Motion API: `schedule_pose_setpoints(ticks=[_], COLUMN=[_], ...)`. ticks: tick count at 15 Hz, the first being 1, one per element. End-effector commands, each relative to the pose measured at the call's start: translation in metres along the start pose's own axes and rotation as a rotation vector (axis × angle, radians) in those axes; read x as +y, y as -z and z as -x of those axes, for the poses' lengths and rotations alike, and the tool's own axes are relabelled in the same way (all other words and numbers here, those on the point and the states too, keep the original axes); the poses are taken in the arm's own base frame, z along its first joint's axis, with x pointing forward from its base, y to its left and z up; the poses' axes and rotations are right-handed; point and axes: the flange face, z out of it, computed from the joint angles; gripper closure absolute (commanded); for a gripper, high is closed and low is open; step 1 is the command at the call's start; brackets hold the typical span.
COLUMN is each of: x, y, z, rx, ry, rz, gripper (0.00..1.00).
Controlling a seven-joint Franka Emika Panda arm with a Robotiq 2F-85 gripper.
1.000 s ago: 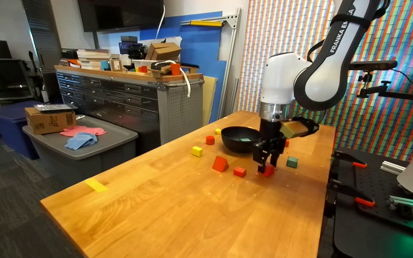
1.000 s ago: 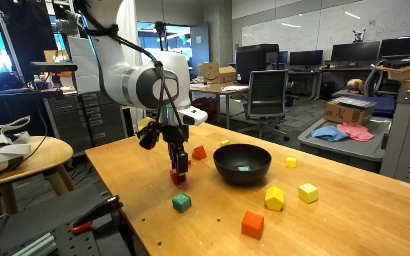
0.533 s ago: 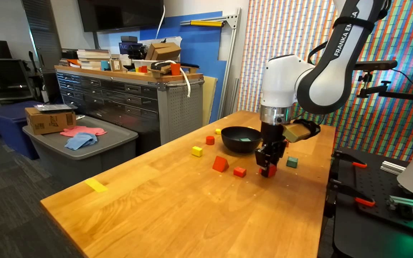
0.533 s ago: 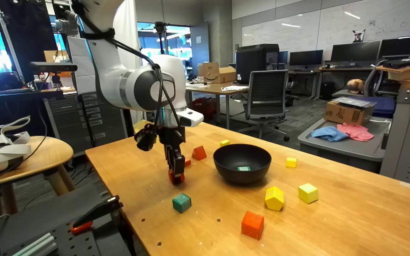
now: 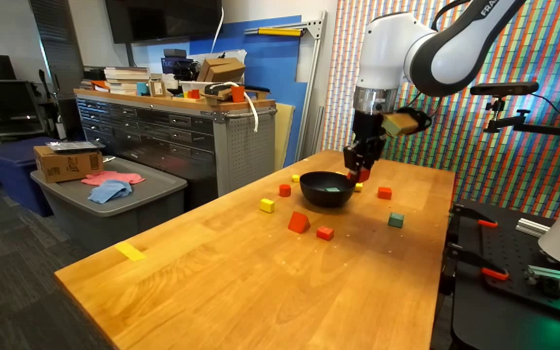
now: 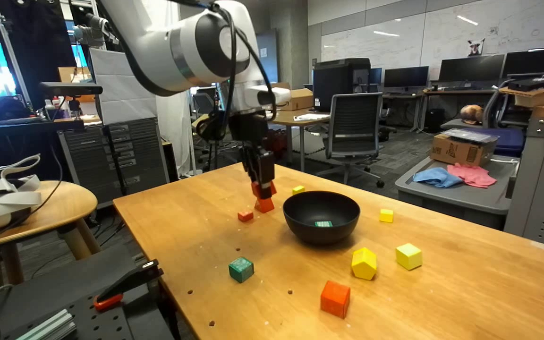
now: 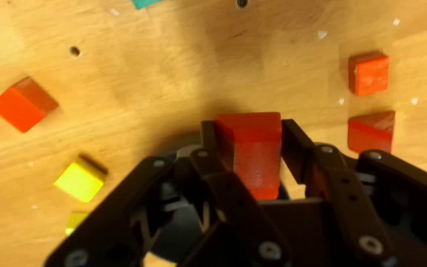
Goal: Put all the blocks one at a time in the bowl except the right yellow block farthest away from you
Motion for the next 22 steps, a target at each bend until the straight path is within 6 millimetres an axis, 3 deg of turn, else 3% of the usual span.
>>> schedule_pose_setpoints(ticks=[1,5,10,11,12,16,20,22], x=[0.029,0.046,0.049,0.050,0.049,0.038,0.012,-0.011], y=[0.031,0.036,0.024,0.023,0.021,0.037,0.076,0.095], z=[-0.051,-0.102,-0.120,-0.119,-0.119,-0.099,-0.068,-0.054], rx=[0.014,-0.004,-0.098,-0.108,-0.126,-0.188,-0.254,-0.250], ry=[-0.009,0.000,0.053,0.060,0.068,0.116,0.197,0.241], rz=[0.000,-0.021,-0.072,-0.075,-0.081,-0.119,-0.152,-0.155], gripper=[0.79,0.79,0.79,0.46,0.28,0.00,0.00,0.00])
